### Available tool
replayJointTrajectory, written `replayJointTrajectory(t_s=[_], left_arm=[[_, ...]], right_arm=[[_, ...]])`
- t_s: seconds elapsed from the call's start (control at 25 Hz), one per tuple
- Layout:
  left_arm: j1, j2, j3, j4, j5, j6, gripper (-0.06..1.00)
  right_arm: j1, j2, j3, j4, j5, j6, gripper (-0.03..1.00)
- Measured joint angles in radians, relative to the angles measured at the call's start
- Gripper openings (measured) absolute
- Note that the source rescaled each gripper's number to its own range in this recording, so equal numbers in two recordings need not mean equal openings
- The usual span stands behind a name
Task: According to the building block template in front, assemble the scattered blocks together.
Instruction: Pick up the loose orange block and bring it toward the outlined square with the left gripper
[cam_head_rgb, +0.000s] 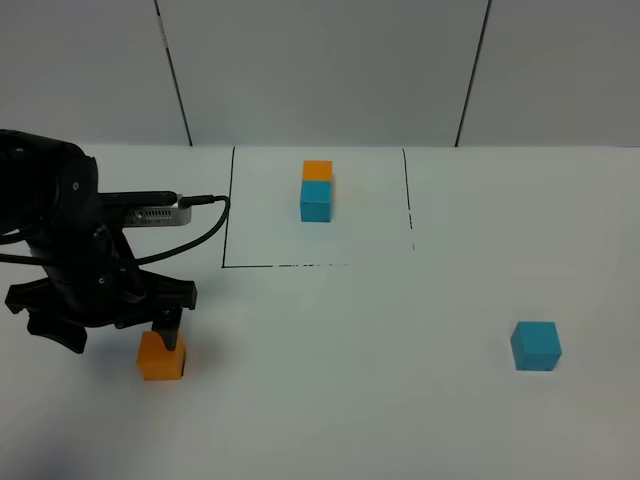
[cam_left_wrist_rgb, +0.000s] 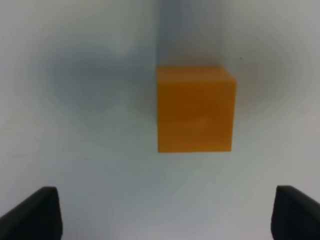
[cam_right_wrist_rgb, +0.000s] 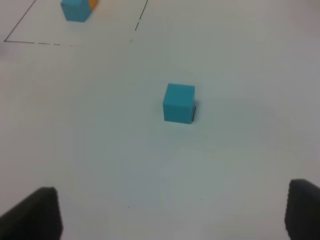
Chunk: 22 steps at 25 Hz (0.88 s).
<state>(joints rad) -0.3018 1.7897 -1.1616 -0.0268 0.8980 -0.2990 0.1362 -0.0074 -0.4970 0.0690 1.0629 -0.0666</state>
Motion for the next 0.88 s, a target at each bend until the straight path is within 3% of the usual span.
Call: replayJointTrajectory(t_s=[0.88], left_arm=[[-0.044, 0.145, 0.0, 0.006, -0.118, -0.02, 0.78]], right_arm=[[0.0, 0.0, 0.0, 0.0, 0.0, 0.0, 0.78]])
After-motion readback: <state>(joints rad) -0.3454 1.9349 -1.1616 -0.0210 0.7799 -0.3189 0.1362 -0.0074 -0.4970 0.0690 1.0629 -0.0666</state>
